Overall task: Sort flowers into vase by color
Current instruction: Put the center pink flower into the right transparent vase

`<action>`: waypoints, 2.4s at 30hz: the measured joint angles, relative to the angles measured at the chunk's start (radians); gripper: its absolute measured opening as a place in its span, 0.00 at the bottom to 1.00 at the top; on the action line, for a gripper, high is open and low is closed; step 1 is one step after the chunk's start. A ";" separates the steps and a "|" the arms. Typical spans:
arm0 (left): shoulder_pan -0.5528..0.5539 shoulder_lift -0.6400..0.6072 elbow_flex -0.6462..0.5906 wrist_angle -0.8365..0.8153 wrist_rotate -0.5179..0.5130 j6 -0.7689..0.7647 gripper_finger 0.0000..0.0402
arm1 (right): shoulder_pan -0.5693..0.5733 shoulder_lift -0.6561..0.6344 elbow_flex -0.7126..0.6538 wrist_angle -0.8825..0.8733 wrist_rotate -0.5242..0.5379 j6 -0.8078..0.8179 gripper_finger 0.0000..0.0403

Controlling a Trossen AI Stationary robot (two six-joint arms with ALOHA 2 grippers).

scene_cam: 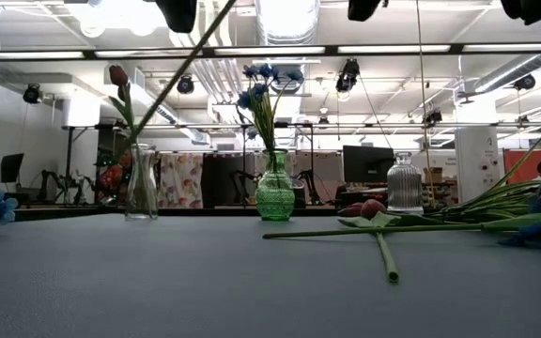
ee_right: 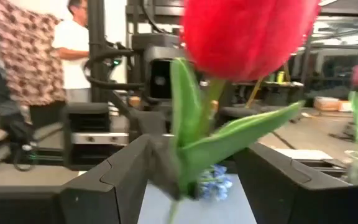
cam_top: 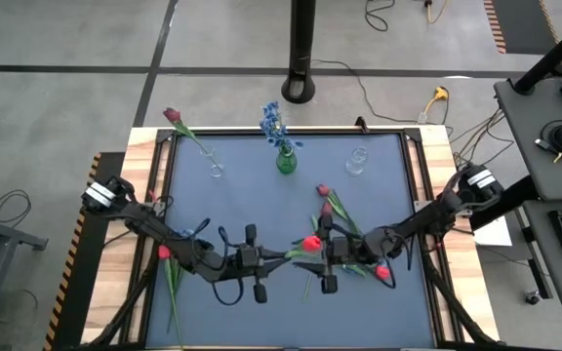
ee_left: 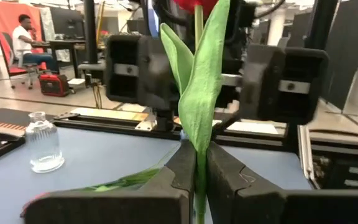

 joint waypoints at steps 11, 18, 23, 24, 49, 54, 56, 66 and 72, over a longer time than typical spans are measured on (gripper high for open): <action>0.013 0.002 0.000 0.016 -0.016 0.000 0.02 | 0.000 0.010 0.030 -0.002 0.004 -0.010 0.46; 0.023 0.003 0.009 0.031 -0.015 0.021 0.02 | 0.000 0.010 0.033 -0.003 0.004 -0.026 0.24; 0.024 0.003 0.021 0.034 -0.012 0.052 0.02 | 0.000 0.010 0.033 -0.001 0.004 -0.042 0.10; 0.024 0.003 0.021 0.034 -0.011 0.052 0.02 | 0.000 0.010 0.033 -0.001 0.004 -0.047 0.08; -0.024 -0.261 0.040 -0.829 0.019 -0.417 0.52 | -0.049 -0.377 0.033 -0.629 0.456 -0.010 0.04; -0.024 -0.293 0.039 -0.935 0.019 -0.499 0.50 | -0.160 -0.571 0.033 -0.773 0.506 0.019 0.04; -0.024 -0.293 0.039 -0.942 0.019 -0.499 0.50 | -0.220 -0.644 0.044 -0.863 0.505 0.057 0.04; -0.022 -0.309 0.039 -0.987 0.019 -0.493 0.49 | -0.483 -0.754 0.278 -1.507 0.362 0.321 0.04; -0.022 -0.314 0.039 -0.988 0.018 -0.472 0.49 | -0.568 -0.737 0.363 -1.537 0.341 0.260 0.04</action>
